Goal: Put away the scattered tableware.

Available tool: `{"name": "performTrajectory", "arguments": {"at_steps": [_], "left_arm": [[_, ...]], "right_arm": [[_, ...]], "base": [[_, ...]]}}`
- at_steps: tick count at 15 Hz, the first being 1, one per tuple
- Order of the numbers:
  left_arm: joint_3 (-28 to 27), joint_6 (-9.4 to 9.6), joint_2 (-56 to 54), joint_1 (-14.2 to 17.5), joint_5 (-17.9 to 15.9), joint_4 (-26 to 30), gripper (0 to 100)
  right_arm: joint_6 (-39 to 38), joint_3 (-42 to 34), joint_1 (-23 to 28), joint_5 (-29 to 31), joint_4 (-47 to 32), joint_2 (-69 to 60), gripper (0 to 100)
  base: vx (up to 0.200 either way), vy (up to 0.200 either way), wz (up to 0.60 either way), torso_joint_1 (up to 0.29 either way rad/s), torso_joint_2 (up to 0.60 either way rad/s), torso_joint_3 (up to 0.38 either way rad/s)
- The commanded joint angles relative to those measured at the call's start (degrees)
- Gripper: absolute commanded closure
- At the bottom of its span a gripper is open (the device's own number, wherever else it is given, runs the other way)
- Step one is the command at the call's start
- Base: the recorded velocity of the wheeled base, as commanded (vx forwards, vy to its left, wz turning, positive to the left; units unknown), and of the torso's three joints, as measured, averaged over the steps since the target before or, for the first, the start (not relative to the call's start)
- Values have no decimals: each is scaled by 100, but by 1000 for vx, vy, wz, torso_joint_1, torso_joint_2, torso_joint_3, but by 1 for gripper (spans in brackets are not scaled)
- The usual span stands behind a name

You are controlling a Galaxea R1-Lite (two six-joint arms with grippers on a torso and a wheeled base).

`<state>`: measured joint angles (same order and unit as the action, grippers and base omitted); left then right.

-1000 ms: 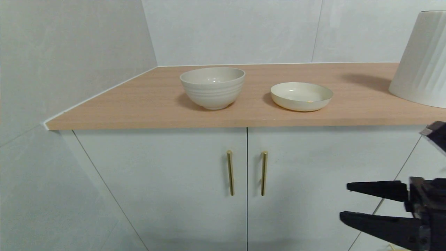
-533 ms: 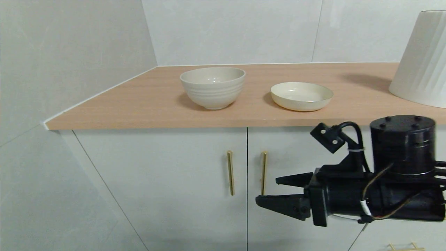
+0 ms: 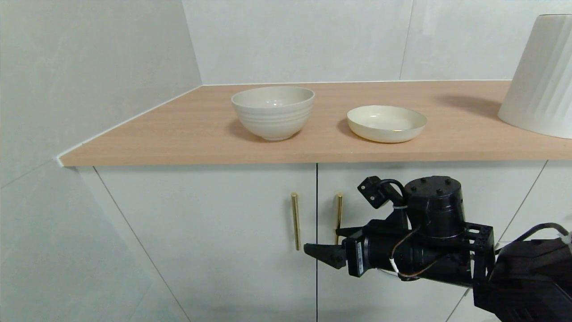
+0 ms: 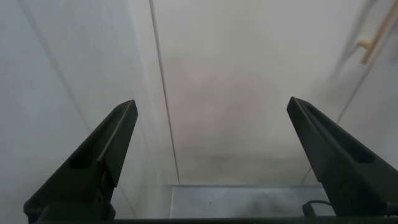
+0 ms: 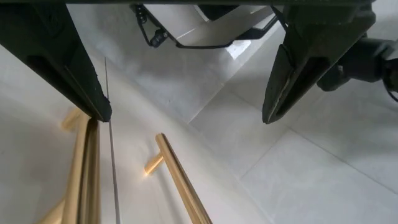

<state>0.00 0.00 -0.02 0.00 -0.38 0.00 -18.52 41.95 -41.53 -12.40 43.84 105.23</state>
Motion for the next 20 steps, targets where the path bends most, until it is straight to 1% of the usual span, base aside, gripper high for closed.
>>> {"name": "performTrajectory", "arguments": {"at_steps": [1,3,7,11,14,16,18,20], "left_arm": [[0,0,2,0,3,0,0],[0,0,2,0,3,0,0],[0,0,2,0,3,0,0],[0,0,2,0,3,0,0],[0,0,2,0,3,0,0],[0,0,2,0,3,0,0],[0,0,2,0,3,0,0],[0,0,2,0,3,0,0]], "right_arm": [[6,24,40,71,37,103,0],[24,24,75,229,37,6,0],[24,6,198,247,-121,-530,0],[15,33,233,229,-77,-319,0],[-20,33,137,185,-33,-143,0],[-20,15,75,185,187,33,0],[-240,-20,-13,176,573,217,0],[-319,-73,-74,115,617,182,0]], "base": [[0,0,0,0,0,0],[0,0,0,0,0,0],[0,0,0,0,0,0],[0,0,0,0,0,0],[0,0,0,0,0,0],[0,0,0,0,0,0],[0,0,0,0,0,0],[0,0,0,0,0,0]]}}
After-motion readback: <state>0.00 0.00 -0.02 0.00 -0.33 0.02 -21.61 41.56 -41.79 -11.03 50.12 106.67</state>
